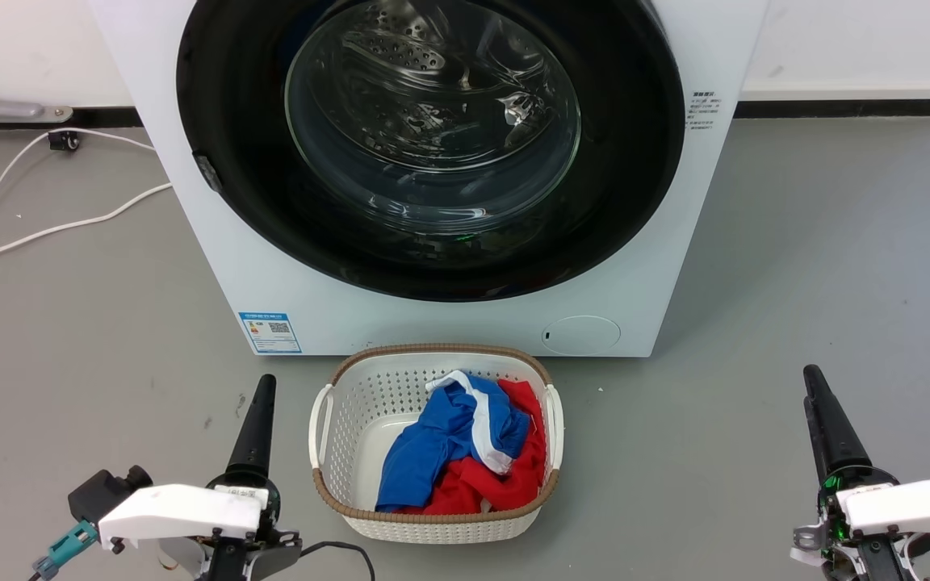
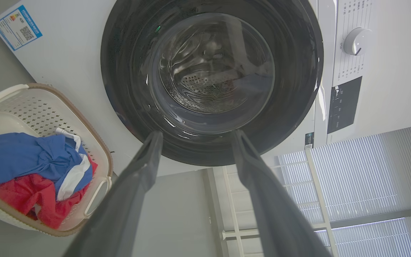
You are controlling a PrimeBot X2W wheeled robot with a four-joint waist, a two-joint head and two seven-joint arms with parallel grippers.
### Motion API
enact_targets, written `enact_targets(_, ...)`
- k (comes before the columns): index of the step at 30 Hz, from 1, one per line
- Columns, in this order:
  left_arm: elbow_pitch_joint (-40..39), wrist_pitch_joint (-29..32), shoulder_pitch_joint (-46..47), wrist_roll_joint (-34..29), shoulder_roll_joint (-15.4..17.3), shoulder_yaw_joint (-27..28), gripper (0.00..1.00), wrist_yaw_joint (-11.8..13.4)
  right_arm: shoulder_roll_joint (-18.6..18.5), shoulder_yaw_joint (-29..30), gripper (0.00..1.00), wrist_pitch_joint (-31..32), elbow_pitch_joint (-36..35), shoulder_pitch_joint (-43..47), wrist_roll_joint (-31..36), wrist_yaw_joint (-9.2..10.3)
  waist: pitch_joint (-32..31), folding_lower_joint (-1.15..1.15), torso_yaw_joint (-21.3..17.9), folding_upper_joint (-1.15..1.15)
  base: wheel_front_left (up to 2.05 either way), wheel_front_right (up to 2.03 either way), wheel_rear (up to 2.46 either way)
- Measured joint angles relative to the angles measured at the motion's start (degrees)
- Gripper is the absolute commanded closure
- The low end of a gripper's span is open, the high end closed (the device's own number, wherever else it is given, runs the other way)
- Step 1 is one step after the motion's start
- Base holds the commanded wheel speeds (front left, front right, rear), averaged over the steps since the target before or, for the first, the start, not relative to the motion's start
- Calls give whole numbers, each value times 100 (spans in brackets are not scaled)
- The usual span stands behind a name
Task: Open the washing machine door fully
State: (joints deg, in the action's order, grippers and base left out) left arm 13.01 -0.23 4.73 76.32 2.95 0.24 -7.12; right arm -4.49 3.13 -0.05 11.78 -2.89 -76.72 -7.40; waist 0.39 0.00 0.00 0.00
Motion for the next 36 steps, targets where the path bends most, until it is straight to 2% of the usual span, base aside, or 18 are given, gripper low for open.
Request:
enact_targets(16,-246,-330,11,-2227,-2,-354,0,162,-29,-135,0,-207,-326,102,2214,-1,-3,0,26,0,0,0,0)
enact_targets(36,-222,-673,13,-3983,45,-614,0,268,-149,-294,0,-143,-751,288,4051,-1,-13,0,74,0,0,0,0)
